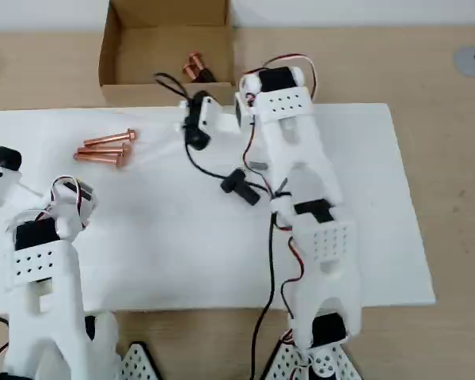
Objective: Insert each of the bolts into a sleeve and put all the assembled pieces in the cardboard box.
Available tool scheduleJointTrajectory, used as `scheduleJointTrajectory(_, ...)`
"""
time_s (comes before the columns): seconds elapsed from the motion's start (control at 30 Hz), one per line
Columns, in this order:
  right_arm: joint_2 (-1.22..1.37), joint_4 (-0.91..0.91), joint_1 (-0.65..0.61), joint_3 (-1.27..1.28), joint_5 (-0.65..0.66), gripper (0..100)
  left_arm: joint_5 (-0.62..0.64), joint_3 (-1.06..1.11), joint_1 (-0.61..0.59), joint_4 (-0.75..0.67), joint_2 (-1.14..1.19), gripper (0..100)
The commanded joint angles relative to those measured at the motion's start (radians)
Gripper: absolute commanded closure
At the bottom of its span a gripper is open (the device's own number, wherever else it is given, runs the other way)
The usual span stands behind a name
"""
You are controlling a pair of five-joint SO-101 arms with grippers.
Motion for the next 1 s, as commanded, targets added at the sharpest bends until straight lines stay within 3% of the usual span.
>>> scheduleJointTrajectory(0.0,0.012,-0.009,0.025,-0.045,-0.008,83.1,-0.008,-0.006,-0.003,-0.005,-0.002,88)
scheduleJointTrajectory(0.97,0.177,-0.074,0.033,-0.107,-0.081,83.1,-0.008,-0.006,-0.003,-0.005,-0.002,88)
